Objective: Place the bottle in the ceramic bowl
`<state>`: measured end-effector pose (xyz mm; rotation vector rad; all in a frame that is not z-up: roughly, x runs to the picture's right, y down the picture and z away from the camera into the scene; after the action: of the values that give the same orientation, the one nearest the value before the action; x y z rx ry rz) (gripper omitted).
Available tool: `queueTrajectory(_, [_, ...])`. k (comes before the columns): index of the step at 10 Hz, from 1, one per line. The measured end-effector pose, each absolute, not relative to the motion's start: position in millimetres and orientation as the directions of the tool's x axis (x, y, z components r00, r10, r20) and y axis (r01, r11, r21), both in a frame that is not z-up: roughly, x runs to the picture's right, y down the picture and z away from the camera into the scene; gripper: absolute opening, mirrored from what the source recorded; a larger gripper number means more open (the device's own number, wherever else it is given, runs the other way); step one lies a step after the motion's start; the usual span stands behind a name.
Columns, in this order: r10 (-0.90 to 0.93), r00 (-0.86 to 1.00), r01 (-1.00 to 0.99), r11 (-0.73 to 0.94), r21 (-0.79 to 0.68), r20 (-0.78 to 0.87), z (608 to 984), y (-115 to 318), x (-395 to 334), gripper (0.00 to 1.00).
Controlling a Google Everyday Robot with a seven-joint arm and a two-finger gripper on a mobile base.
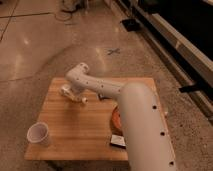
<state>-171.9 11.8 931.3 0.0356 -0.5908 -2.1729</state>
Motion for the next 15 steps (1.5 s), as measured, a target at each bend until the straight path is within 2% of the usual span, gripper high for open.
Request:
queueTrajectory(3, [-0.814,-0.550,0.808,-0.463,0.364,0.187,911,-20,-123,0.00])
queueTrajectory(6, [-0.854,-0.470,0.866,-0.399,0.301,0.221,895,-27,-61,0.00])
queueTrajectory(9, [-0.885,-0.373,0.919,-0.312,0.240,0.278,874,-9,11,0.00])
queueTrajectory(12, [-0.904,-0.258,0.961,-0.203,0.188,0.341,851,27,76,0.00])
queueTrajectory(13, [-0.906,-0.218,0.971,-0.164,0.175,0.363,844,43,93,0.05])
queueTrajectory(15, [-0.905,-0.158,0.982,-0.103,0.157,0.395,832,68,114,0.22])
